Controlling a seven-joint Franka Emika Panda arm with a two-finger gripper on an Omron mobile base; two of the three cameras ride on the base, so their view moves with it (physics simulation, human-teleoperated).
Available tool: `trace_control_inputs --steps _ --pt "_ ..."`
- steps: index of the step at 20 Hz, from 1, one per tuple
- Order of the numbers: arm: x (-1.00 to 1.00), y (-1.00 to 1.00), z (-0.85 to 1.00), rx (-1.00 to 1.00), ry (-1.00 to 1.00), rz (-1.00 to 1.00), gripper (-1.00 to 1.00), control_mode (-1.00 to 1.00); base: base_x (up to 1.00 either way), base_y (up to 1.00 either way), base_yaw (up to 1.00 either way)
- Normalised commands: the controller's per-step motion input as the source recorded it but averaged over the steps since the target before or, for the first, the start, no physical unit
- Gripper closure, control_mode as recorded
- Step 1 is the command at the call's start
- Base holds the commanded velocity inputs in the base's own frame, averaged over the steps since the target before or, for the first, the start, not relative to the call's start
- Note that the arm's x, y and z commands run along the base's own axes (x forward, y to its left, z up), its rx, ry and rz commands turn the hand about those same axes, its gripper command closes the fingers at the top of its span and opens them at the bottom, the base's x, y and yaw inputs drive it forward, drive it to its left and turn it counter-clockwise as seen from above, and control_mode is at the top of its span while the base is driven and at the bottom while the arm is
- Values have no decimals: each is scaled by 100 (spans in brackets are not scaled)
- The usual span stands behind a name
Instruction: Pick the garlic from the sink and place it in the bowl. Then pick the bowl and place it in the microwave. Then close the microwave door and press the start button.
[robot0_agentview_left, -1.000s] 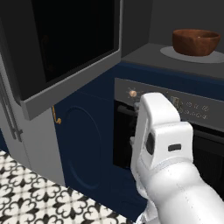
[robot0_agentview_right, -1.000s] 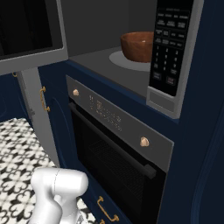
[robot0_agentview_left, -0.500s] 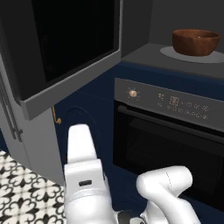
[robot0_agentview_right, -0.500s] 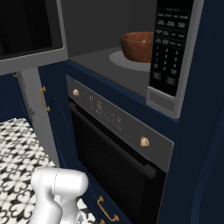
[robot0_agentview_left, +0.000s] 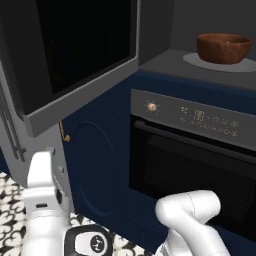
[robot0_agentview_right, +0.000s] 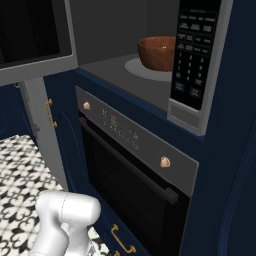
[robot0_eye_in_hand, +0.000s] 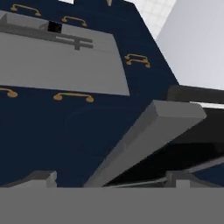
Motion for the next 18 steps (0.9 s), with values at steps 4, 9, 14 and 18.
trace_control_inputs --steps 4,9,14,18 --pt "73 81 -23 -3 0 -6 -100 -100 0 0 0" --pt "68 47 -13 0 0 -5 -100 -100 0 0 0" --pt "66 23 -9 0 4 -10 -100 -100 0 0 0" --pt "67 0 0 0 1 -6 -100 -100 0 0 0"
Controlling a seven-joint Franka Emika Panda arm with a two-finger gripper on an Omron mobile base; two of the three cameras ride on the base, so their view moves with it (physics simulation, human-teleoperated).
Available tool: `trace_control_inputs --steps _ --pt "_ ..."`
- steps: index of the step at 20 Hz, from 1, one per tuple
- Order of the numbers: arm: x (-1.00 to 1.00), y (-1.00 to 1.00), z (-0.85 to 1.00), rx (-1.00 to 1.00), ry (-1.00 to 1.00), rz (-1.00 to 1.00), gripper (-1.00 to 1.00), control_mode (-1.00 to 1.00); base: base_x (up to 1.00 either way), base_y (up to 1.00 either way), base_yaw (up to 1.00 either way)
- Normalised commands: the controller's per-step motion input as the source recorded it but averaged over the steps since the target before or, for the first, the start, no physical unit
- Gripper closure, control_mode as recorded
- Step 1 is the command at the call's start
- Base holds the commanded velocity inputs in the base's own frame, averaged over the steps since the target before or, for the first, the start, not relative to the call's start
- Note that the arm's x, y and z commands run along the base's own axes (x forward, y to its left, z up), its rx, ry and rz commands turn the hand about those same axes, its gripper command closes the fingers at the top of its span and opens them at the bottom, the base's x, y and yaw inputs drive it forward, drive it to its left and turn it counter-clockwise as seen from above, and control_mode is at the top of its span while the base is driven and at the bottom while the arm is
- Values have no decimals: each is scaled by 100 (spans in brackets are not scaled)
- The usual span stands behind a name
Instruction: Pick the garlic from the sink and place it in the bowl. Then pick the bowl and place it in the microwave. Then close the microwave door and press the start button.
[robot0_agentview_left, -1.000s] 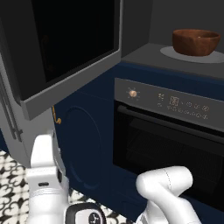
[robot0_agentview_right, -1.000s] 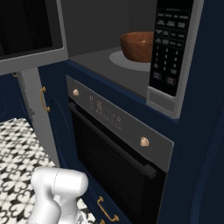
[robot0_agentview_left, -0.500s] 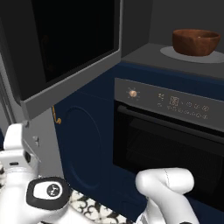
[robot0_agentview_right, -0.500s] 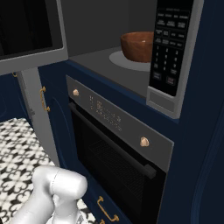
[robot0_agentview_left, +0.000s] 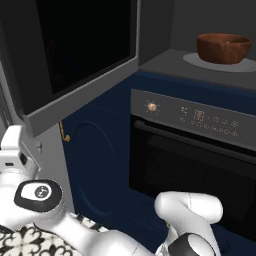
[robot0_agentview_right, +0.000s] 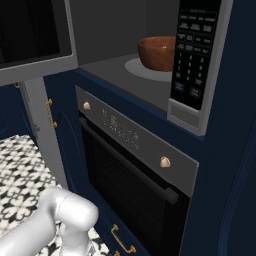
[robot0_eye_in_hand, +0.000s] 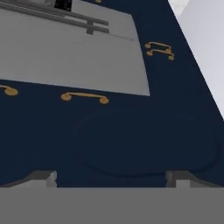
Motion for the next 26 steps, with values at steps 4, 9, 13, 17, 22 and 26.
trace_control_inputs --steps 4,9,13,17,22,26 --pt "19 -8 23 1 -3 0 -100 -100 0 0 0" --pt "0 -35 52 7 -2 0 -100 -100 0 0 0" --pt "-32 -82 54 17 -13 0 -100 -100 0 0 0" --pt "-74 -75 69 15 -36 0 -100 -100 0 0 0" --pt "-83 -81 87 20 -39 0 -100 -100 0 0 0" --pt "-86 -76 86 23 -28 1 -100 -100 0 0 0"
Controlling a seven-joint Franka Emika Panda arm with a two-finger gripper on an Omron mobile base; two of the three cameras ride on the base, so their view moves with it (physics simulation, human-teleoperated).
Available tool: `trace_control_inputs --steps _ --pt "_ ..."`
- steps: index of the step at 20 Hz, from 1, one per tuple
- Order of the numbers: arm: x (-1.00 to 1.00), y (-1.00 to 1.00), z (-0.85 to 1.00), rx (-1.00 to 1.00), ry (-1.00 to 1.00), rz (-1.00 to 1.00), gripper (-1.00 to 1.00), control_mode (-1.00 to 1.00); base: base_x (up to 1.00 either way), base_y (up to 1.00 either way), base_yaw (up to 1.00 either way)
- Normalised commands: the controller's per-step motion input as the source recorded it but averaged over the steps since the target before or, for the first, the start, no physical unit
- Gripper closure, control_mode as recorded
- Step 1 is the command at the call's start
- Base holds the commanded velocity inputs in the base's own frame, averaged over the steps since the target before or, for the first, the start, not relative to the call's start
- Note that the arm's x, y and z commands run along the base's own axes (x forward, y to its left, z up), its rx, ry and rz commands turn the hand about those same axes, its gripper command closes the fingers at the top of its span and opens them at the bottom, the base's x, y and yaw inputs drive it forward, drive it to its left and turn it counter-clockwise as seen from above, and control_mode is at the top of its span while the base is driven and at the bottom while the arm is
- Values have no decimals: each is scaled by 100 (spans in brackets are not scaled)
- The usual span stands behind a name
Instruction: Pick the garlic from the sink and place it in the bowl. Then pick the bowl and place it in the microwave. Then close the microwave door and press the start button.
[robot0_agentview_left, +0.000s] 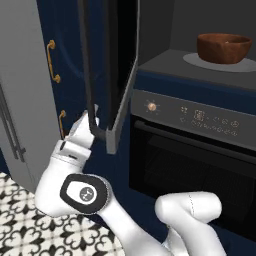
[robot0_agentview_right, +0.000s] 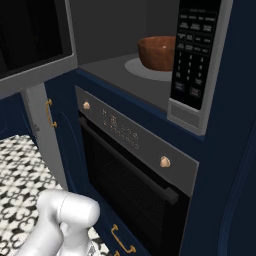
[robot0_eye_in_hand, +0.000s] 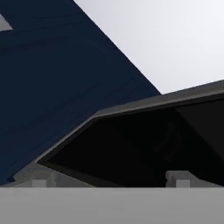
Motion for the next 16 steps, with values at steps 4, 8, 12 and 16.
trace_control_inputs --steps 4,8,12,16 --pt "-91 -72 78 57 -4 9 -100 -100 0 0 0" --pt "-83 -76 86 69 0 10 -100 -100 0 0 0" --pt "-60 -88 81 44 -13 11 -100 -100 0 0 0" --pt "-22 -96 62 30 -15 2 -100 -100 0 0 0"
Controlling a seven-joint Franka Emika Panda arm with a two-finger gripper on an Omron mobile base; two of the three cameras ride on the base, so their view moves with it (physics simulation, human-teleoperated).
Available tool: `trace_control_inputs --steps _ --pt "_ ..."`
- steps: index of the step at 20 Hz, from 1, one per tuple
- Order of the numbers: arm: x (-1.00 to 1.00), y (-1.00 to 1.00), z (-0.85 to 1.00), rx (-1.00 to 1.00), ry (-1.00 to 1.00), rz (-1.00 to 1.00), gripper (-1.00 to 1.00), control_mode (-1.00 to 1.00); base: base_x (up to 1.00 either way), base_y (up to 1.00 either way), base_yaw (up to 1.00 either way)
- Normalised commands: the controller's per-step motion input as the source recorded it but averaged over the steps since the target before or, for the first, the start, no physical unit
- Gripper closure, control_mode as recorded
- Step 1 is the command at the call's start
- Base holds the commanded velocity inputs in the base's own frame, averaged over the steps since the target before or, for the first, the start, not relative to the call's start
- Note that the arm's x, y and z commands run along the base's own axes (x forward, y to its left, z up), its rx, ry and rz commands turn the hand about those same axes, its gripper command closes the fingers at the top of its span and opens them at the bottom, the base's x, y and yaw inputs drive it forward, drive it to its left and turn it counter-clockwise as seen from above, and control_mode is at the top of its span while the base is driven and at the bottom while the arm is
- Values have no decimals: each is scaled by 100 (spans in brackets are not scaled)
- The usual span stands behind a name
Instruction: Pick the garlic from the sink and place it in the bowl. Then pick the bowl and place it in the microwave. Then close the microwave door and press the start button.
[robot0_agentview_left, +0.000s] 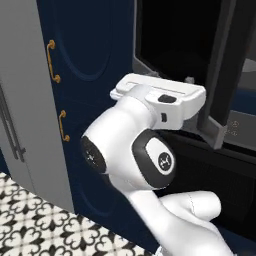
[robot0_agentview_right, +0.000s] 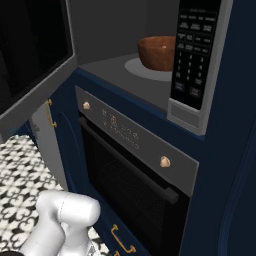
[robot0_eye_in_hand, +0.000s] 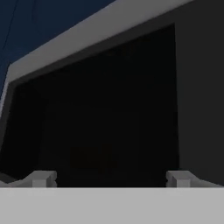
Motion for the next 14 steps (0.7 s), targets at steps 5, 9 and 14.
trace_control_inputs --steps 5,9,14 --pt "6 -100 27 26 -2 0 -100 -100 0 0 0" --pt "69 -96 0 17 5 0 -100 -100 0 0 0" --pt "82 -82 0 11 3 0 -100 -100 0 0 0"
